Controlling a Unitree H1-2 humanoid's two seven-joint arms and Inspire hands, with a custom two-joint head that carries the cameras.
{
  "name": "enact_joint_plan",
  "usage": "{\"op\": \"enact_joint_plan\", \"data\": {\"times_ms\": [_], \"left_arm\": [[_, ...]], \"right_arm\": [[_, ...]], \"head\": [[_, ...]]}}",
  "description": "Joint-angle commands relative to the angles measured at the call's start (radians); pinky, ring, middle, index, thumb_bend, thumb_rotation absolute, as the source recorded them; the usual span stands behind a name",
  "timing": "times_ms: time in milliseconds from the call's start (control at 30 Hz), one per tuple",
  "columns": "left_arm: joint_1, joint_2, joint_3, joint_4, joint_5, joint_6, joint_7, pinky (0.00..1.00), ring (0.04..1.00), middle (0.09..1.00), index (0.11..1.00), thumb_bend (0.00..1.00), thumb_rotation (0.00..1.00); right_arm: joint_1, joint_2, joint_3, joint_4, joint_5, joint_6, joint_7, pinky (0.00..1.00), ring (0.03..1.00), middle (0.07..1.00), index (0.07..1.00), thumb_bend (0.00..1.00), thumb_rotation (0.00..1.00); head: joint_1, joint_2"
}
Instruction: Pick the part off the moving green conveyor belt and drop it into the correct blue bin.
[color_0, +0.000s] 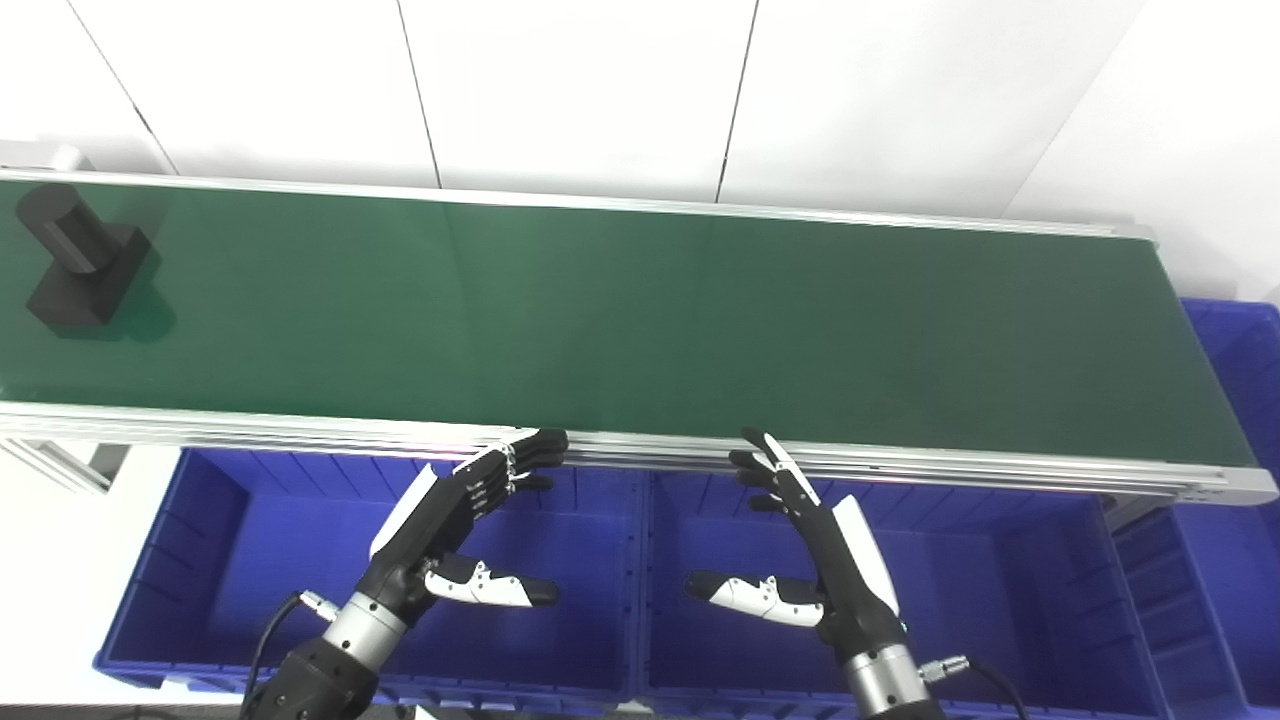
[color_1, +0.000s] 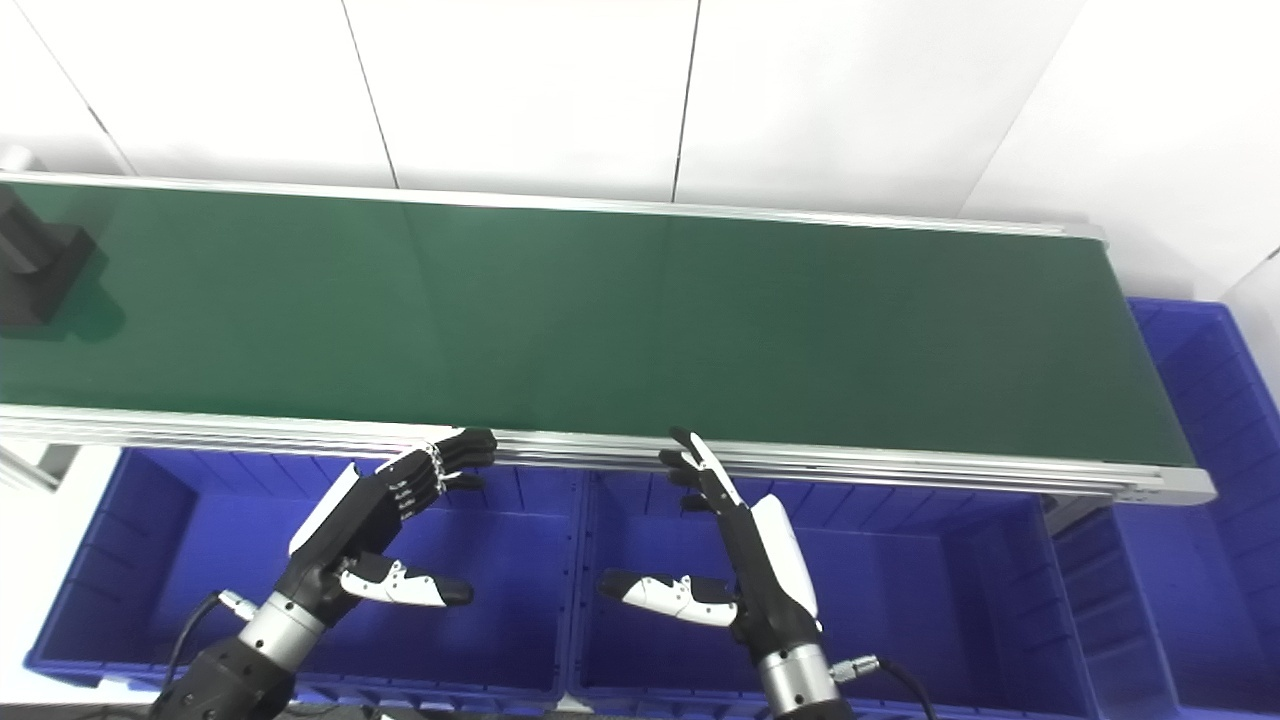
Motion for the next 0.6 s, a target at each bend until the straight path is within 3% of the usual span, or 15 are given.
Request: {"op": "enact_joint_plan", "data": {"times_ms": [0, 567], "left_arm": [[-0.016, 0.000, 0.003, -0.017, -0.008, -0.037, 0.006, 0.79, 0.847, 0.859, 0.831, 0.89, 0.25], [-0.016, 0.000, 0.003, -0.018, 0.000, -0.037, 0.009, 0.78, 0.843, 0.856, 0.830, 0.89, 0.24]], "right_arm": [[-0.012, 0.001, 0.004, -0.012, 0.012, -0.064, -0.016, 0.75, 0.830, 0.861, 0.948, 0.85, 0.52], [-0.011, -0.005, 0.008, -0.014, 0.021, -0.082, -0.023, 0.70, 0.792, 0.829, 0.923, 0.84, 0.51]], "head": [[0.001, 0.002], [0.003, 0.002]]}}
